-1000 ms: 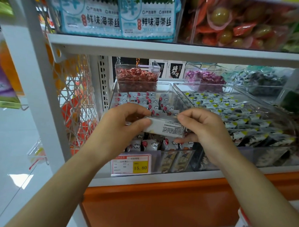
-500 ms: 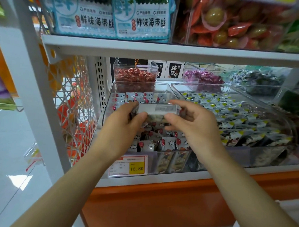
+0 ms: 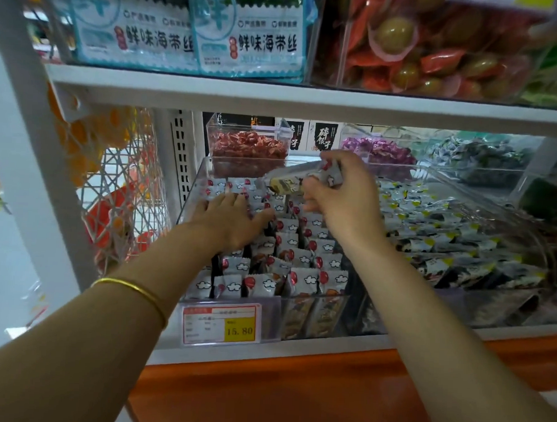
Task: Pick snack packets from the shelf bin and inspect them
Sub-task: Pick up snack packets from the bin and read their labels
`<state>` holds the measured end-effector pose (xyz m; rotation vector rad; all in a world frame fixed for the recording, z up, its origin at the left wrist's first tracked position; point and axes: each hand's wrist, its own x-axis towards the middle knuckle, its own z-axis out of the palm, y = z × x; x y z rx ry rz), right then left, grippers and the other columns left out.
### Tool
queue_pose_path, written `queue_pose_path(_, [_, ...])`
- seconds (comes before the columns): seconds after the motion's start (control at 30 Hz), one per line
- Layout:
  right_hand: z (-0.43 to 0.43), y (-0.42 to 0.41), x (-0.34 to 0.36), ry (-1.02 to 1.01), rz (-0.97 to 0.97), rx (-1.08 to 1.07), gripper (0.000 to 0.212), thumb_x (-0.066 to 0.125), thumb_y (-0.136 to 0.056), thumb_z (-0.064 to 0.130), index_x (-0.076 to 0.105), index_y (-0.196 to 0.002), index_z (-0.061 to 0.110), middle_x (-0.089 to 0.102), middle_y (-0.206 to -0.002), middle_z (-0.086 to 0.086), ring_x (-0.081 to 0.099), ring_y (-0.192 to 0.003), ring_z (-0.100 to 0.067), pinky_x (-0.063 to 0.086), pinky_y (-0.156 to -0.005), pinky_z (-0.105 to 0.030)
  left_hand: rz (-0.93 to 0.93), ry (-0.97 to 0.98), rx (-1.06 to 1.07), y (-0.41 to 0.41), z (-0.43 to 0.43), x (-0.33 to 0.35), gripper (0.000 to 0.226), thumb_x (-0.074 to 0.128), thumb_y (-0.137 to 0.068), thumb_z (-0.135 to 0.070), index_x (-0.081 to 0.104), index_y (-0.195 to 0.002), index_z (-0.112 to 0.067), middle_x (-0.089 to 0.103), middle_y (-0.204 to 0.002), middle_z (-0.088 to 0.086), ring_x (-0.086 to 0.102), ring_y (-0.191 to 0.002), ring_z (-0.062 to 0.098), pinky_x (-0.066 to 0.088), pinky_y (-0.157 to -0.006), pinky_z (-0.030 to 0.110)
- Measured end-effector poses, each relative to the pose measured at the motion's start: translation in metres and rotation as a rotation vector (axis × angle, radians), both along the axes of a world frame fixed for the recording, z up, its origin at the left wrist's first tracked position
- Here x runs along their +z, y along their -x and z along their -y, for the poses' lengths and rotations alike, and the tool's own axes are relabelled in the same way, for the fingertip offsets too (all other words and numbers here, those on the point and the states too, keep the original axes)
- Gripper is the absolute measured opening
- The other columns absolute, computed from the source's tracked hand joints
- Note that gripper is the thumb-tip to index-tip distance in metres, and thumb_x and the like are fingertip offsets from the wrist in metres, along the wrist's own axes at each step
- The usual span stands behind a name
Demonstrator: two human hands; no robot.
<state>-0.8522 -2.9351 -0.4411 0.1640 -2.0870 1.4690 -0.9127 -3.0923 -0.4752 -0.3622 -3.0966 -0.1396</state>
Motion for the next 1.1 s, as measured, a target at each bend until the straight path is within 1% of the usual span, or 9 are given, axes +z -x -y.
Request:
queue_pose_path(0.07, [0.008,0.022,0.006,-0.062,0.024,0.002,0.032,0.060,-0.088,0.005,0.048,-0.118,0.007,0.047,-0.107,0.002,0.067,-0.083,-0.028,0.057,-0.071,-0.042,-0.015,0.017,-0.006,-0.002,0.000,0.000,0.083,0.009,-0.087,-0.066,0.028,-0.143,-0.008,0.023,-0.153,0.013,0.018,-0.142,0.029,0.010,-0.115,0.050])
queue_pose_path(0.17, [0.021,0.055,0.015,-0.178,0.031,0.022,0.026,0.061,-0.086,0.003,0.050,-0.110,0.003,0.049,-0.098,0.001,0.060,-0.098,-0.029,0.053,-0.081,-0.048,-0.001,0.011,-0.003,-0.003,0.001,0.000,0.083,0.009,-0.086,-0.067,0.027,-0.143,-0.009,0.023,-0.153,0.012,0.017,-0.142,0.028,0.010,-0.116,0.049])
queue_pose_path(0.27, [0.033,0.079,0.019,-0.333,0.041,0.042,0.024,0.061,-0.085,0.003,0.054,-0.108,0.000,0.049,-0.097,-0.005,0.057,-0.097,-0.029,0.053,-0.081,-0.047,0.018,0.002,0.000,-0.005,0.002,0.000,0.086,0.007,-0.085,-0.068,0.020,-0.147,-0.011,0.017,-0.156,0.011,0.012,-0.144,0.028,0.009,-0.116,0.048])
queue_pose_path(0.37, [0.041,0.099,0.019,-0.553,0.081,0.046,0.029,0.062,-0.085,0.008,0.055,-0.112,0.001,0.056,-0.112,-0.014,0.056,-0.103,-0.028,0.051,-0.082,-0.036,0.035,0.000,0.006,-0.007,0.001,0.002,0.085,0.006,-0.086,-0.068,0.017,-0.148,-0.011,0.013,-0.157,0.011,0.008,-0.144,0.026,0.006,-0.116,0.047])
queue_pose_path(0.57, [0.056,0.115,0.015,-0.847,0.058,0.058,0.034,0.068,-0.082,0.020,0.057,-0.114,0.010,0.056,-0.113,-0.008,0.052,-0.102,-0.022,0.036,-0.077,-0.025,-0.030,0.128,-0.041,-0.032,0.001,0.017,0.078,0.006,-0.091,-0.062,0.006,-0.149,-0.009,0.000,-0.158,0.012,-0.005,-0.145,0.026,0.000,-0.117,0.046])
queue_pose_path(0.7, [0.062,0.117,0.004,-0.900,0.110,0.130,0.019,0.064,-0.086,0.022,0.058,-0.104,0.016,0.059,-0.110,-0.007,0.054,-0.102,-0.023,0.045,-0.086,-0.033,-0.180,0.358,0.015,-0.051,0.013,0.024,0.076,0.001,-0.092,-0.059,-0.001,-0.148,-0.008,-0.006,-0.158,0.012,-0.015,-0.144,0.025,-0.010,-0.114,0.046])
queue_pose_path(0.83, [0.062,0.119,-0.011,-1.104,0.316,0.174,0.030,0.045,-0.093,0.011,0.055,-0.120,0.020,0.043,-0.135,-0.017,0.046,-0.119,-0.034,0.040,-0.102,-0.048,-0.217,0.325,0.046,-0.058,0.029,0.018,0.075,0.003,-0.092,-0.058,0.004,-0.149,-0.008,-0.001,-0.158,0.013,-0.008,-0.145,0.025,-0.005,-0.115,0.043])
queue_pose_path(0.97, [0.060,0.123,-0.011,-1.087,0.323,0.220,0.040,0.040,-0.092,0.004,0.055,-0.127,0.018,0.041,-0.138,-0.017,0.049,-0.117,-0.030,0.041,-0.100,-0.041,-0.318,0.175,-0.041,-0.058,0.037,0.010,0.070,0.013,-0.095,-0.054,0.018,-0.147,-0.008,0.016,-0.156,0.012,0.007,-0.145,0.024,0.003,-0.117,0.035])
queue_pose_path(1.1, [0.062,0.130,-0.006,-0.836,0.245,0.183,0.030,0.043,-0.094,0.002,0.062,-0.117,0.009,0.058,-0.128,-0.011,0.055,-0.115,-0.023,0.041,-0.098,-0.032,-0.360,0.080,-0.091,-0.058,0.039,0.006,0.066,0.016,-0.095,-0.050,0.029,-0.144,-0.009,0.025,-0.153,0.011,0.012,-0.143,0.024,0.007,-0.116,0.033])
